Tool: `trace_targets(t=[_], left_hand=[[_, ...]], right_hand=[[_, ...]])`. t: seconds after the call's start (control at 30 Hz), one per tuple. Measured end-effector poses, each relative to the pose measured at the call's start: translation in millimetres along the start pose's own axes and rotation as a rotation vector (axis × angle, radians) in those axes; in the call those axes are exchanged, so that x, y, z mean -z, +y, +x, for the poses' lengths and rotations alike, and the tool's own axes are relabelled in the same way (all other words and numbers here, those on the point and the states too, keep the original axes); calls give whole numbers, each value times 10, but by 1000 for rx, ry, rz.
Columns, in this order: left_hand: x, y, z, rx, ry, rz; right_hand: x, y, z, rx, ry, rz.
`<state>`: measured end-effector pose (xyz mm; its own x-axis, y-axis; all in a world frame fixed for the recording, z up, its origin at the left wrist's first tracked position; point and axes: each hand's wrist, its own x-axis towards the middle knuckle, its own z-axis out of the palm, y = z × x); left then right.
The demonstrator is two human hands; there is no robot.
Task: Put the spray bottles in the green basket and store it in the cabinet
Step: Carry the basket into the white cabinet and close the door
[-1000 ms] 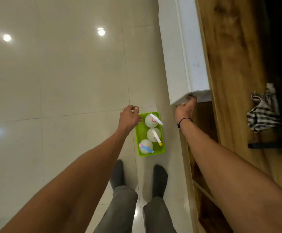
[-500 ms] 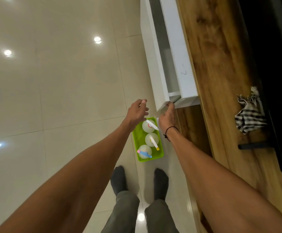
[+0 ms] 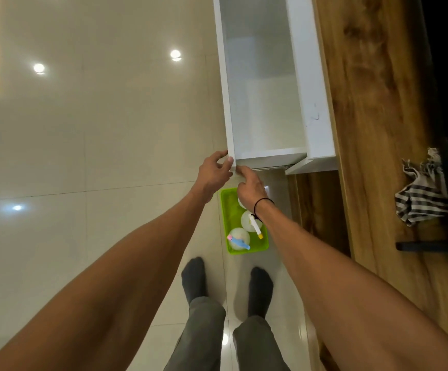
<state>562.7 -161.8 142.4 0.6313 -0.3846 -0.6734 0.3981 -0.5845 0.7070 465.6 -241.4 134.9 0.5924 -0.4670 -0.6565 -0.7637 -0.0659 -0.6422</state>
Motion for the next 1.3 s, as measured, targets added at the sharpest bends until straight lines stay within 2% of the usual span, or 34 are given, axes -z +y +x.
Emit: trace_targets(t=[0.47,0.93,1.0,1.1,1.23,1.3], left_hand=[[688,-288,-76,31,46,8],[970,-463,-120,95,119,-72],[945,-524,-128,148,142,-101],[835,-654,-191,279,166,-130],[523,-789,-300,394,136,-136],[286,-802,-316,384,94,-139]], right_hand=[[-542,-301,45,7,-179,-58],[-810,-547,11,57,-249,-63],[-789,-527,25,89,-234,-112],[-572,-398,91,148,-111,-275],[-156,-46,142,96,-4,-328],[12,139,150,66,25,-332]])
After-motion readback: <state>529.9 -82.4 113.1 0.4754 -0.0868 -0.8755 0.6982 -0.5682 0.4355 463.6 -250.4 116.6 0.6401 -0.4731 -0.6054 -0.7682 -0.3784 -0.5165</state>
